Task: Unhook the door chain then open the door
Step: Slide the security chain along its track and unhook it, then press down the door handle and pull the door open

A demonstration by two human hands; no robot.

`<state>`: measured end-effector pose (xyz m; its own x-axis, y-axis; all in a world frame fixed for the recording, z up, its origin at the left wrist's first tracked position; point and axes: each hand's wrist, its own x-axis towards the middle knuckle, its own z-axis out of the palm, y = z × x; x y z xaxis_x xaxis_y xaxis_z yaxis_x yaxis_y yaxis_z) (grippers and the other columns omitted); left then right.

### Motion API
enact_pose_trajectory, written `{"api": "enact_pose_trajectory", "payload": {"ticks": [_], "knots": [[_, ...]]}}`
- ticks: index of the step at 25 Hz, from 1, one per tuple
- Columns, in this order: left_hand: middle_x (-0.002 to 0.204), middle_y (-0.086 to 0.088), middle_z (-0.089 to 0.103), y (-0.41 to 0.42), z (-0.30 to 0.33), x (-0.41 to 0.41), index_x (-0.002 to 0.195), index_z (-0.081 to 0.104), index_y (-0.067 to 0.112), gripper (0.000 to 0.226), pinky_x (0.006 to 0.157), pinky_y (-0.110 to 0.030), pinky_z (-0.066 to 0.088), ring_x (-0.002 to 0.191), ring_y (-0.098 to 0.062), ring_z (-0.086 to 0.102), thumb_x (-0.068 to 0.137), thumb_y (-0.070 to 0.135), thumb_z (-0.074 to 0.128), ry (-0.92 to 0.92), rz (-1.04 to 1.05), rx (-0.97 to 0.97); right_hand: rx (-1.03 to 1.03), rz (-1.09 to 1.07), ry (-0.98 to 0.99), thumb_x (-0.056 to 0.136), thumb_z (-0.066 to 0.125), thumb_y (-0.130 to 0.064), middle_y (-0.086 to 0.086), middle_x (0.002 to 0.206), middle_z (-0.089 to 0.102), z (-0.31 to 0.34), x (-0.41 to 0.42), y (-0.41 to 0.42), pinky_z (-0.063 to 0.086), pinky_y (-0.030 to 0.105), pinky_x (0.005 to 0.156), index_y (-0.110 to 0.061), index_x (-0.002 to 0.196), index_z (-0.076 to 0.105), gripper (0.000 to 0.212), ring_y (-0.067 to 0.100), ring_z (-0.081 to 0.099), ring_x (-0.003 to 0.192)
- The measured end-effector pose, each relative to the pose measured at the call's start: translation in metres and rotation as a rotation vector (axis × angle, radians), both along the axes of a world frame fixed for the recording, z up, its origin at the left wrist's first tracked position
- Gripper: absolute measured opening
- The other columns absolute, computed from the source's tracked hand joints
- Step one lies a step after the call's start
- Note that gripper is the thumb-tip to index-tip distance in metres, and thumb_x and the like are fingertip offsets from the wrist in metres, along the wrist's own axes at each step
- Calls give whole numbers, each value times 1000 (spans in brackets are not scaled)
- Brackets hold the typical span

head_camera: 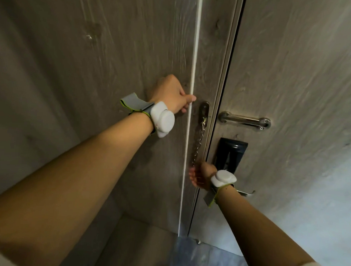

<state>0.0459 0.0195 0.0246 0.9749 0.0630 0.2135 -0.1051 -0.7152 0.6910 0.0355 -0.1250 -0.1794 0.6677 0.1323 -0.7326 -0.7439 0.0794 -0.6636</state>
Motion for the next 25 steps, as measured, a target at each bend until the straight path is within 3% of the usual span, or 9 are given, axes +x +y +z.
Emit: {"api": "enact_pose_trajectory", "payload": {"ticks": [3,6,9,12,18,21,23,25], "knots": [[72,-13,76,1,-5,1,82,76,-6,36,68,-31,60,58,-16,70,87,29,70,-27,-20,-33,-232,22,-154,97,48,-23,19,73,63,0,-8,-20,54,29,50,4,80,64,35,27,63,51],[65,-7,75,2,-21,2,71,76,4,38,68,-33,60,58,-16,72,87,37,67,-94,7,-72,-611,83,-428,92,52,-26,26,88,73,-1,-12,-52,59,46,78,7,88,71,38,39,70,80],[69,-12,76,0,-69,-7,71,74,8,40,78,-44,59,71,-27,74,88,42,61,-41,-32,-139,-859,165,-601,92,52,-32,16,77,72,0,-20,-89,53,37,70,-4,74,69,37,32,66,73],[80,-17,76,-7,-129,-21,83,75,6,32,86,-49,58,84,-37,72,90,35,62,167,-107,-231,-1058,324,-669,91,52,-41,14,80,68,-12,-20,-116,45,31,65,-10,77,67,37,31,63,75],[88,-20,73,-22,-188,-48,101,70,-4,30,73,-30,55,77,-23,65,94,22,60,387,-179,-341,-1050,512,-719,94,48,-48,8,73,65,-49,-14,-122,36,22,50,-13,74,68,45,20,56,61],[94,-16,75,-30,-196,-52,104,70,0,31,59,-18,45,77,-19,66,94,27,59,446,-156,-293,-1016,551,-672,95,43,-53,11,77,71,-64,-10,-118,50,30,63,-6,82,72,57,25,65,70],[92,-15,74,-36,-198,-51,105,69,-1,32,56,-15,44,74,-19,65,94,28,58,472,-137,-309,-1038,580,-656,93,41,-59,8,70,68,-73,-8,-115,52,35,68,-9,71,67,60,25,64,67],[91,-14,71,-42,-199,-55,107,68,-2,31,51,-9,45,69,-15,64,95,25,58,467,-116,-366,-1046,547,-680,91,39,-64,2,57,55,-80,-8,-113,47,34,62,-17,57,54,60,22,55,58]]}}
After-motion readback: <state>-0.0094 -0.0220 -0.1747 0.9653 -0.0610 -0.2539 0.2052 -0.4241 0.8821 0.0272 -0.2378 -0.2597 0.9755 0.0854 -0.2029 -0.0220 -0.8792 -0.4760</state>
